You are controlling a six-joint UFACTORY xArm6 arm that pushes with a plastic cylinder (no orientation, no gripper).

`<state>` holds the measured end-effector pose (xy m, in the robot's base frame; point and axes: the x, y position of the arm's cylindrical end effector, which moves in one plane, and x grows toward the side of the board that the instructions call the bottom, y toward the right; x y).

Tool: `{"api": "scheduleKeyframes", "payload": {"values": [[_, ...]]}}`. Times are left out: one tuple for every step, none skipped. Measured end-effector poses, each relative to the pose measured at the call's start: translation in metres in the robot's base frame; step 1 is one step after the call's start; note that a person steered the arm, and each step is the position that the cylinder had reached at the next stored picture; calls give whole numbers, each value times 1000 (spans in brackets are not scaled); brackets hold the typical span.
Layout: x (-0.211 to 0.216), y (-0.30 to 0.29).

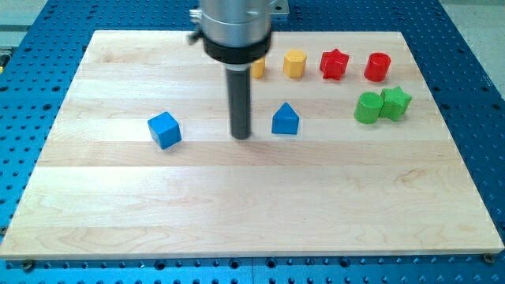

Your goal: Make a horizontal line with blue blocks and green blocks

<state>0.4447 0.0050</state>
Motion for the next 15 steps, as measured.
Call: {"api": "scheduleKeyframes", "payload": {"values": [[0, 47], [-2, 60], [-16, 60], [-22, 62], [-37, 62], [-37, 69], [-37, 71], [-37, 92], [-40, 103], [-15, 52], [65, -53], [80, -151], [56, -154], [33, -172], [10, -140]]}}
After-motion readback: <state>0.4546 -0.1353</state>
